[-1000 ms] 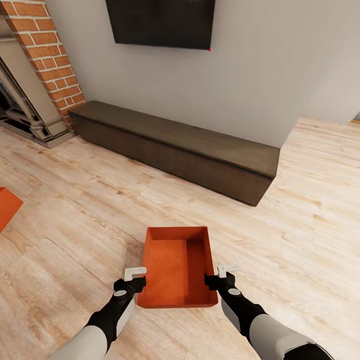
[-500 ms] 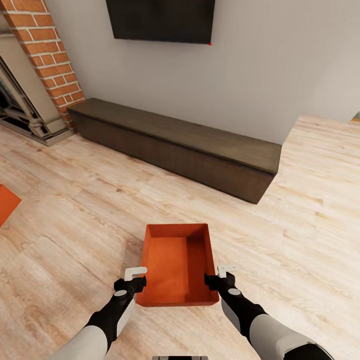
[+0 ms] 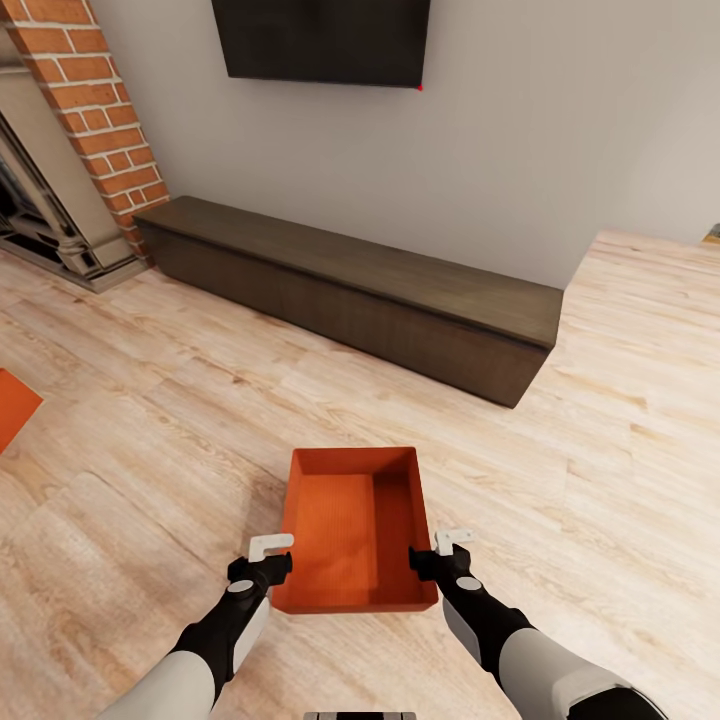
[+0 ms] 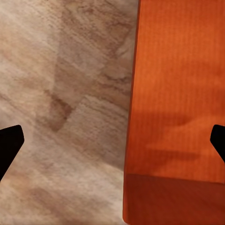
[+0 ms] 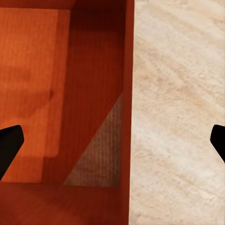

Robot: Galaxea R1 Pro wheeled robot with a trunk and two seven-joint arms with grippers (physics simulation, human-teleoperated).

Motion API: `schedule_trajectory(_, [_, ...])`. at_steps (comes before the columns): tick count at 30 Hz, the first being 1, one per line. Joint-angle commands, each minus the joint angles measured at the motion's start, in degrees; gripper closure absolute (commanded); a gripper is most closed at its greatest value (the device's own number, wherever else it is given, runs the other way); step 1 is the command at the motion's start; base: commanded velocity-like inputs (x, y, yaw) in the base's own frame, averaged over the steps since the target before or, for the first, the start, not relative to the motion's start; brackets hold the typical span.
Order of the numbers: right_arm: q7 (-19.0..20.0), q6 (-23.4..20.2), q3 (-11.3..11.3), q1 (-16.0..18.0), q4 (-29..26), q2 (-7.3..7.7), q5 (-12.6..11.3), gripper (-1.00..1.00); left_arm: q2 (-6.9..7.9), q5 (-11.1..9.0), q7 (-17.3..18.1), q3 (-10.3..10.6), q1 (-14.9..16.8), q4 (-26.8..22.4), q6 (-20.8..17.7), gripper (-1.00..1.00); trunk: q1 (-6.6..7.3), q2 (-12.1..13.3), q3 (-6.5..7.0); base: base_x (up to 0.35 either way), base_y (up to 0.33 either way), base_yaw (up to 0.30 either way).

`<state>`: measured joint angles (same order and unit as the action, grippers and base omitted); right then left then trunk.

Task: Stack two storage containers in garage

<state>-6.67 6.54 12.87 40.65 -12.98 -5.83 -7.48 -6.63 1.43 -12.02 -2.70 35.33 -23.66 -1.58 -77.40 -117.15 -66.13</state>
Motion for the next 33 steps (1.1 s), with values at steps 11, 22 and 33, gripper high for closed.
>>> schedule_trajectory(11, [-0.3,0.2,0.5,0.0,0.1,0.07,-0.6,-1.00,0.03,0.1,0.0,-0.2,0.0,-0.1,-0.2,-1.00,0.01,0.0,-0.03,0.101,0.000,0.000])
schedule_trajectory(22, [-0.3,0.2,0.5,0.0,0.1,0.14,-0.7,-1.00,-0.04,0.1,0.0,-0.3,0.0,-0.1,-0.1,-1.00,0.01,0.0,-0.03,0.006,0.000,0.000])
schedule_trajectory(33, [-0.3,0.2,0.6,0.0,0.1,0.19,-0.7,-1.00,-0.14,0.1,0.0,-0.3,0.0,-0.1,-0.1,-1.00,0.01,0.0,-0.03,0.000,0.000,0.000])
